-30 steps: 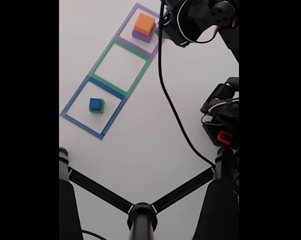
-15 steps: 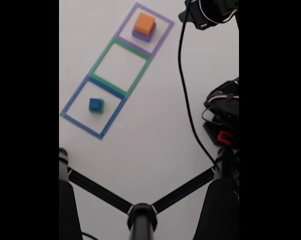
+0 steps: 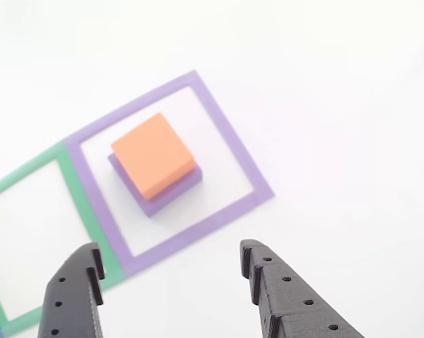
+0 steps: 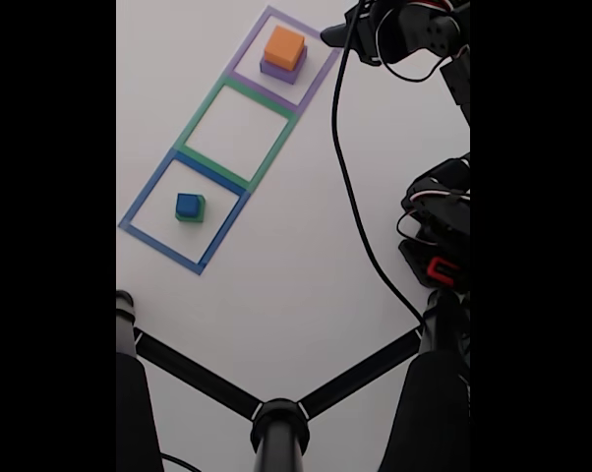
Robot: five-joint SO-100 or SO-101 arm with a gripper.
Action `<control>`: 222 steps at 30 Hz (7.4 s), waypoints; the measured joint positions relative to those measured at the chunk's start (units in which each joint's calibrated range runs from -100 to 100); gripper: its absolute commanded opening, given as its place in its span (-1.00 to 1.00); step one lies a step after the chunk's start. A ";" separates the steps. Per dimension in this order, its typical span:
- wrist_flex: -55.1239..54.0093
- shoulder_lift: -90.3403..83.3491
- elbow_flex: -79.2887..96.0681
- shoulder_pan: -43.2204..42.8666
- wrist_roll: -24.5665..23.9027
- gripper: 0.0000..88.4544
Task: Tower of hanoi
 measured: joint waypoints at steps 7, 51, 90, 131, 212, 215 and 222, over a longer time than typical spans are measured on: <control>-16.29 -2.79 15.75 0.16 0.00 -0.18; -117.98 58.42 36.03 -0.16 0.00 -0.06; -120.55 66.53 28.72 -3.19 0.00 -0.40; -109.55 52.76 35.68 -6.71 0.00 -0.69; -79.13 29.89 40.03 -26.12 0.00 -0.75; -91.49 38.16 40.21 -25.13 0.00 -0.74; -110.51 53.52 40.21 -24.56 0.00 -0.74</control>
